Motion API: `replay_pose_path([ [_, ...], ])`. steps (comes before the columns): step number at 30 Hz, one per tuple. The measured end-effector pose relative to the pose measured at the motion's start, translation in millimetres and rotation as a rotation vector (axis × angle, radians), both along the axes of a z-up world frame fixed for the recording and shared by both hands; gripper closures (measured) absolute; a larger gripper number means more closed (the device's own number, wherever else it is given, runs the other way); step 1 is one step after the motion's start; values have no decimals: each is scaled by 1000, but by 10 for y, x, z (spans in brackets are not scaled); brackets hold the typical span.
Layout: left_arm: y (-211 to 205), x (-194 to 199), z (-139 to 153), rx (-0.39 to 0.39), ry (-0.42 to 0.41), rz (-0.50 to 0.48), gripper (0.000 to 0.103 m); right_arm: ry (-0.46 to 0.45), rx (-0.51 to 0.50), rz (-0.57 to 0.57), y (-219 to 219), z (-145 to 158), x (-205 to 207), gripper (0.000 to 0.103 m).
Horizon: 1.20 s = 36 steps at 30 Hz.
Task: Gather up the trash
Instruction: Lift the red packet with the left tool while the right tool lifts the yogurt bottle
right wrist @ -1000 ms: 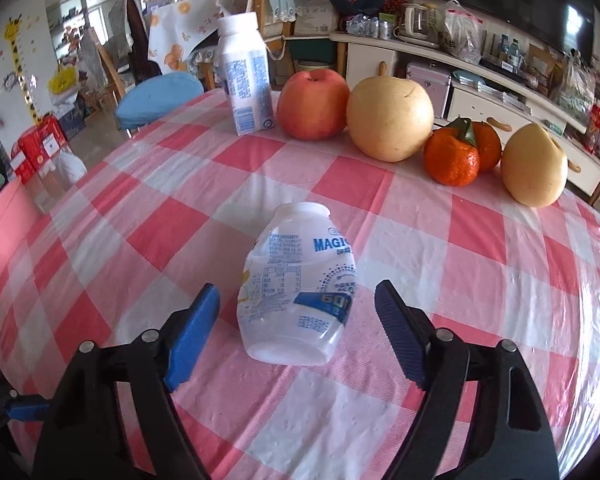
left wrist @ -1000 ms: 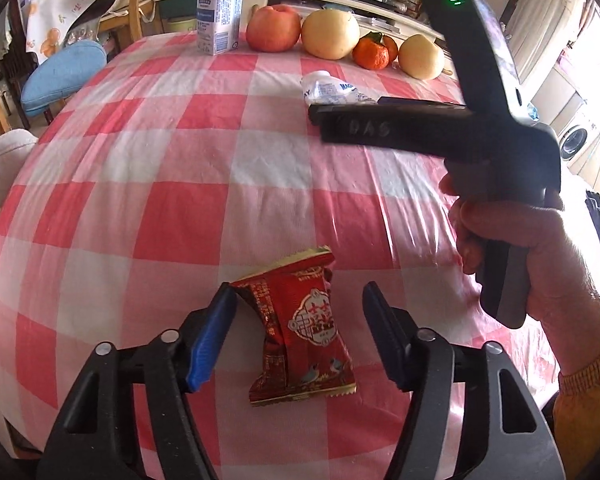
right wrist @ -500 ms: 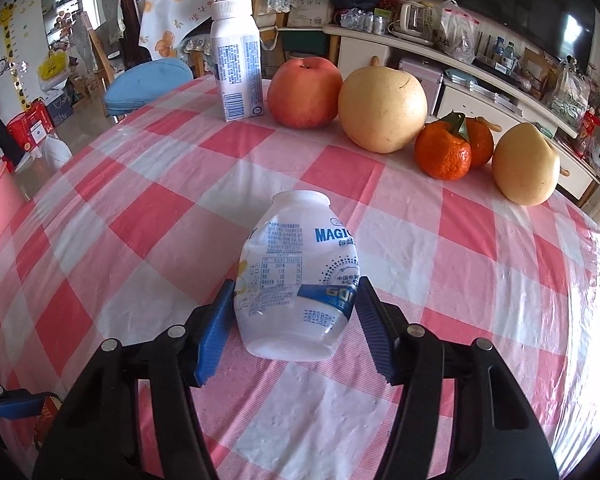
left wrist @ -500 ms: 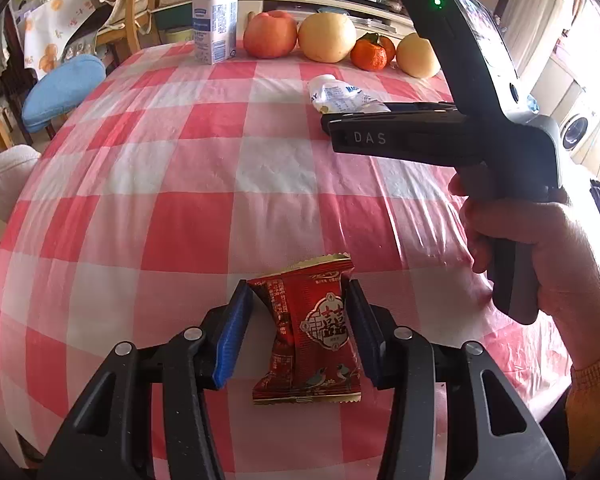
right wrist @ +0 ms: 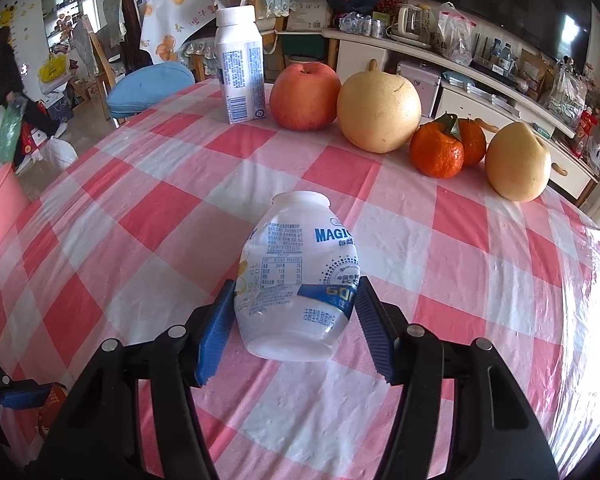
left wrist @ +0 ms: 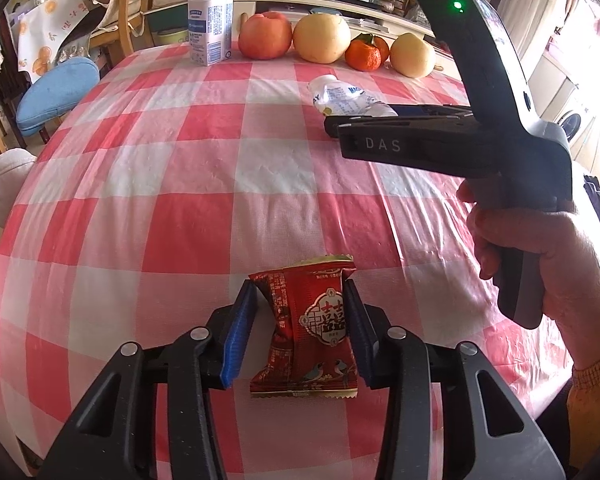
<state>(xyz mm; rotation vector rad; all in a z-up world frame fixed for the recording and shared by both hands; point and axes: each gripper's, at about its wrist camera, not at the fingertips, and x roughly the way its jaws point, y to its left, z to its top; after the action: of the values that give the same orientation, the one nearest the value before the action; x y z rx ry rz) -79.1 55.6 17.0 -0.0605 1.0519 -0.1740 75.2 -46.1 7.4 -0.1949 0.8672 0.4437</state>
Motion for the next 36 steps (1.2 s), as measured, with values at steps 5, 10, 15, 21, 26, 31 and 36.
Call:
replay_pose_path([
  [5, 66, -10, 26, -20, -2, 4, 68, -6, 6, 7, 6, 30, -71, 42],
  [10, 92, -16, 16, -20, 2, 1, 68, -18, 11, -4, -20, 64, -140, 42],
  [15, 78, -30, 11, 2, 5, -15, 68, -33, 22, -12, -48, 113, -193, 42],
  [21, 7, -62, 0, 57, -6, -50, 64, -41, 24, -12, -60, 131, -261, 42],
  [26, -168, -107, -39, 143, -27, -113, 37, -43, 30, -9, -59, 147, -309, 42],
  [31, -129, -85, -42, 136, -32, -92, 34, -50, 40, -13, -73, 187, -381, 42],
  [36, -168, -95, -13, 130, -51, -111, 63, -61, 54, -32, -104, 238, -423, 42],
])
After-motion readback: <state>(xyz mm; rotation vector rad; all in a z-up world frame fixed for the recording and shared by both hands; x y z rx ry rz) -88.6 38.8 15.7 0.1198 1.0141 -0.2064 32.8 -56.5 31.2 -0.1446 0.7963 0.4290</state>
